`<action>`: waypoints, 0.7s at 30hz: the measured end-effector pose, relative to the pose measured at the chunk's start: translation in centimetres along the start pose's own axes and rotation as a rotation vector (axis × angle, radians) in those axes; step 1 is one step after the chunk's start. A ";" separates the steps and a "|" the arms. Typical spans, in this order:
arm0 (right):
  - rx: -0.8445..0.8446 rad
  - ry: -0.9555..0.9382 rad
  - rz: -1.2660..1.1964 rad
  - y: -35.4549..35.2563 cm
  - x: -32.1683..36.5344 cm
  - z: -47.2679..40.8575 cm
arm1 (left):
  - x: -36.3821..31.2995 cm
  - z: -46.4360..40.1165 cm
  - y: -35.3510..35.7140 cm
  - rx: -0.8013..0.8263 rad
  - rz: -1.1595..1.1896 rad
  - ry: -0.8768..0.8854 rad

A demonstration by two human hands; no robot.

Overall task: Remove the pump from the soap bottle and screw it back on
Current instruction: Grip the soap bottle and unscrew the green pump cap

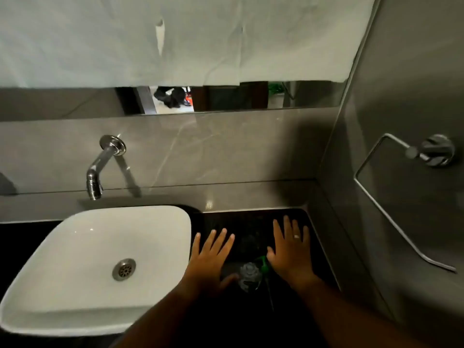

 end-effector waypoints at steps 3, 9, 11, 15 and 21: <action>0.171 0.063 -0.054 4.1 -0.4 1.7 | 0.6 0.5 3.2 0.055 0.029 -0.007; 0.464 0.070 -0.289 7.6 1.0 1.9 | 0.1 -1.1 6.3 0.063 0.161 -0.041; 0.496 0.085 -0.378 8.2 1.6 1.6 | -0.1 -1.8 6.6 0.059 0.221 -0.078; 0.547 0.103 -0.451 8.5 2.1 0.9 | 0.0 -2.8 6.9 0.110 0.313 -0.168; 0.526 0.092 -0.388 9.4 2.0 -0.3 | 1.6 -2.8 6.2 0.128 0.386 -0.233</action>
Point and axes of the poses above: each hand's wrist, its own z-axis away from the middle knuckle, its own y-axis out of the palm, x = y × z, the point moved 5 cm from there along -z, towards the middle knuckle, and after that the axes turned 15 degrees about z, right-handed, at the moved point
